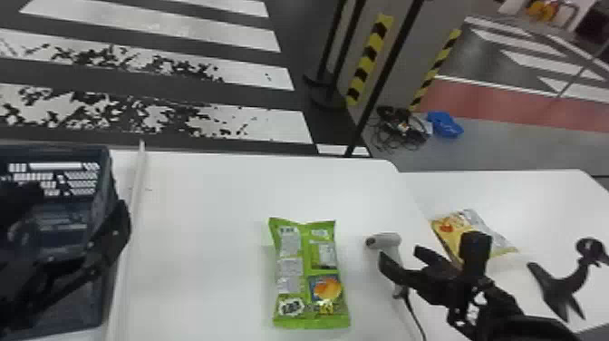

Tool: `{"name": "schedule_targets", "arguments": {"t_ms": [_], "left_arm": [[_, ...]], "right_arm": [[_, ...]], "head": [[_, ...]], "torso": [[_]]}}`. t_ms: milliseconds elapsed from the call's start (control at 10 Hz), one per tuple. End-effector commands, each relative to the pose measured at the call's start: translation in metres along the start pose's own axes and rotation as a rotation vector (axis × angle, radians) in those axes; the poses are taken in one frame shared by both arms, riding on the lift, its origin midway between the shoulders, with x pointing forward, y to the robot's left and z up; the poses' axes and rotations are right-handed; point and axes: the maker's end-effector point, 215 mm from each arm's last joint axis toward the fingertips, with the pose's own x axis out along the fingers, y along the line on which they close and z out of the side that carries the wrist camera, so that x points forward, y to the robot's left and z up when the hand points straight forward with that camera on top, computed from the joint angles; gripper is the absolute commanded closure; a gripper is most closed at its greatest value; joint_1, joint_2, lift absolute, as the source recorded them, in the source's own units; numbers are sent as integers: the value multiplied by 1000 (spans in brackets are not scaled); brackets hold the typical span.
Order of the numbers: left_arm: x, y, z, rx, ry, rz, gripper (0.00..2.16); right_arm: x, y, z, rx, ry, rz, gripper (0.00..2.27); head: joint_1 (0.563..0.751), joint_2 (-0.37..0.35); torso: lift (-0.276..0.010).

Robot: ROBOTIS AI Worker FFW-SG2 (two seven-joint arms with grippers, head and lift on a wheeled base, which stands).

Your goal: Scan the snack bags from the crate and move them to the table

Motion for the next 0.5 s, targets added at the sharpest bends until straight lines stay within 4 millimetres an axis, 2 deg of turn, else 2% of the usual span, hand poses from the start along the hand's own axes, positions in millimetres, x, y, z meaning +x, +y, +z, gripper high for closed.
{"name": "schedule_targets", "arguments": {"t_ms": [0, 200, 400], "left_arm": [[4, 3, -6, -3, 7, 1, 26], [7, 6, -11, -6, 13, 4, 26], [9, 9, -9, -6, 6, 6, 26]], "right_arm": [[17, -3, -6, -10, 23, 8, 39], [32, -8, -16, -23, 53, 16, 66], [36, -21, -27, -35, 71, 16, 130]], "head": [[695, -350], [695, -350], [695, -350]], "torso": [[-95], [-95], [-95]]}}
